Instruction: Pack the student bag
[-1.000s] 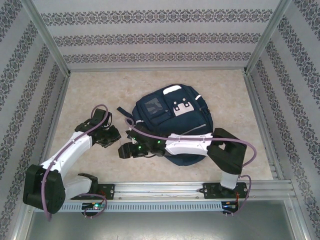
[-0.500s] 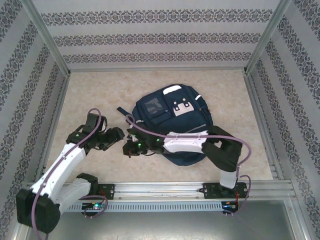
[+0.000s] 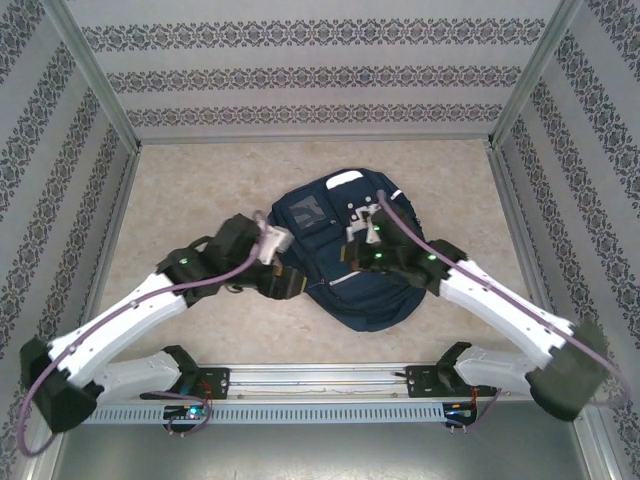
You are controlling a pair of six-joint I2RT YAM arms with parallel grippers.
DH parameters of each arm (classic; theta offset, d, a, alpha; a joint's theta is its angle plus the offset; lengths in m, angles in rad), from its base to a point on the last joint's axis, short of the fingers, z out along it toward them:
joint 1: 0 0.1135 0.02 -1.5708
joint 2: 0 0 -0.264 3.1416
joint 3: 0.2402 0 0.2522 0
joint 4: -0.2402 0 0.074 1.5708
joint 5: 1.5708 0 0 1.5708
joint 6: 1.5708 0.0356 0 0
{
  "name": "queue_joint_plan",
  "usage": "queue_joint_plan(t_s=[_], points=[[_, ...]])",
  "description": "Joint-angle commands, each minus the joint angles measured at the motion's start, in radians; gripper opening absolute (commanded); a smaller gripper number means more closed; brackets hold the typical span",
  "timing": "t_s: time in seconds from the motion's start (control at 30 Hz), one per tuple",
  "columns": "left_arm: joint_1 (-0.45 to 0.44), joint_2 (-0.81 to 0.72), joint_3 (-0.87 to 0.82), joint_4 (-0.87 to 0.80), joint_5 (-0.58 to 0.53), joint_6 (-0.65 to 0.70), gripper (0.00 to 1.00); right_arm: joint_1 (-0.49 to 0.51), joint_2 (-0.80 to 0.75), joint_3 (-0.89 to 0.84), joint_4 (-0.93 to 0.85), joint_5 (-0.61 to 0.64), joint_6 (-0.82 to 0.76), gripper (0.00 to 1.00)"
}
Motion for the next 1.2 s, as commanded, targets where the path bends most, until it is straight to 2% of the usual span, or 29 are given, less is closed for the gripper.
queue_joint_plan(t_s=[0.0,0.07,0.23,0.33,0.53,0.67,0.7,0.73,0.83,0.9,1.0,1.17], points=[[-0.113,0.15,0.064,0.022,-0.191,0.315,0.69,-0.09,-0.118,-0.051,-0.196,0.08,-0.087,0.06],[-0.161,0.26,0.126,0.006,-0.22,0.427,0.72,-0.174,-0.179,-0.062,-0.244,0.054,-0.101,0.06],[-0.21,0.461,0.234,0.112,-0.227,0.482,0.74,-0.341,-0.299,-0.093,-0.348,-0.004,-0.152,0.06],[-0.21,0.546,0.278,0.157,-0.238,0.496,0.74,-0.405,-0.345,-0.112,-0.38,-0.054,-0.163,0.06],[-0.212,0.706,0.378,0.043,-0.13,0.642,0.75,-0.421,-0.4,-0.15,-0.399,-0.076,-0.166,0.06],[-0.212,0.738,0.391,0.039,-0.207,0.663,0.74,-0.423,-0.415,-0.169,-0.404,-0.083,-0.159,0.06],[-0.212,0.742,0.4,0.033,-0.231,0.665,0.72,-0.423,-0.418,-0.175,-0.397,-0.087,-0.157,0.05],[-0.212,0.741,0.41,0.023,-0.239,0.67,0.64,-0.423,-0.418,-0.18,-0.394,-0.091,-0.156,0.05],[-0.212,0.73,0.445,-0.012,-0.228,0.681,0.21,-0.423,-0.414,-0.186,-0.387,-0.115,-0.137,0.05],[-0.212,0.715,0.466,-0.031,-0.212,0.679,0.01,-0.422,-0.415,-0.2,-0.363,-0.147,-0.118,0.05],[-0.209,0.67,0.468,-0.02,-0.199,0.658,0.0,-0.421,-0.418,-0.231,-0.311,-0.221,-0.062,0.05],[-0.162,0.641,0.52,-0.041,-0.163,0.535,0.0,-0.416,-0.482,-0.352,-0.103,-0.418,0.16,0.05]])
